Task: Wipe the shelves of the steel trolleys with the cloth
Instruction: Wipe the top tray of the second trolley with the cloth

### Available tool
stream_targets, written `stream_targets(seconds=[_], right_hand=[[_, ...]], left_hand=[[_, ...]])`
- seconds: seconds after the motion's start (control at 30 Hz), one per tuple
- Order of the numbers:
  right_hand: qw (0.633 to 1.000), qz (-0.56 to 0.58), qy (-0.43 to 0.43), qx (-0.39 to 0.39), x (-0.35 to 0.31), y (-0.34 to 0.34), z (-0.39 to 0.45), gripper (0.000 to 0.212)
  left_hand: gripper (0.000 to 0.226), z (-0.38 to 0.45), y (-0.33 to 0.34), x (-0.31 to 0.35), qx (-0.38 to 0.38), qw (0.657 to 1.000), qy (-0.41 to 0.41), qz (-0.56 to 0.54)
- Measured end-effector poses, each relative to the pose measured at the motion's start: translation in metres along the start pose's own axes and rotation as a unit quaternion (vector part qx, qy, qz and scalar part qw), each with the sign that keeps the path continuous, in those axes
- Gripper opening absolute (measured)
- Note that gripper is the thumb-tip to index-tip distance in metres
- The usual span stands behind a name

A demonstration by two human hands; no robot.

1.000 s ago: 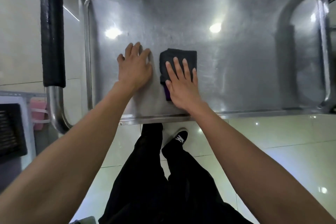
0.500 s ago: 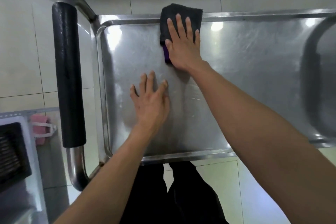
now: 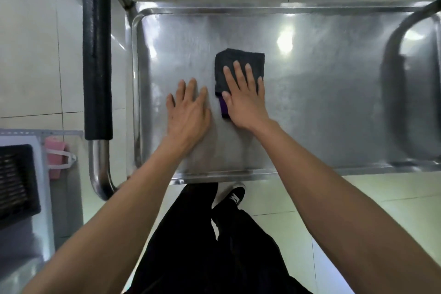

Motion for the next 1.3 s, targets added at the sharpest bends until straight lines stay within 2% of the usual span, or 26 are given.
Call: stream_targets(seconds=[0.3,0.57,0.73,1.03,1.3], right_hand=[[0.998,0.001,-0.049,-0.028,-0.014,0.063,-0.16,0.065],[0.996,0.033,-0.06,-0.05,-0.016,0.067,-0.197,0.059],[0.996,0.035,-0.073,-0.033,-0.022,0.061,-0.171,0.055],[0.996,-0.008,-0.088,-0.017,-0.041,0.034,-0.062,0.058],[0.998,-0.008,-0.065,-0.02,-0.039,-0.003,0.039,0.056]], left_hand=[[0.043,-0.092,0.019,0.003,0.001,1.0,-0.021,0.019],[0.041,-0.12,0.02,0.009,0.002,1.0,-0.026,0.005],[0.041,-0.111,0.015,-0.003,0.01,0.999,-0.048,-0.01],[0.043,-0.055,-0.007,-0.02,0.05,0.996,-0.051,-0.052],[0.04,-0.034,-0.007,-0.01,0.023,0.998,-0.058,-0.029]])
Point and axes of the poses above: each hand's wrist, its own z-axis towards the middle knuckle, its own y-axis out of the palm, x = y × z, the point moved 4 cm from there along z, towards the middle knuckle, and after that the axes turned 1 degree about -x, right-handed, at the moved point
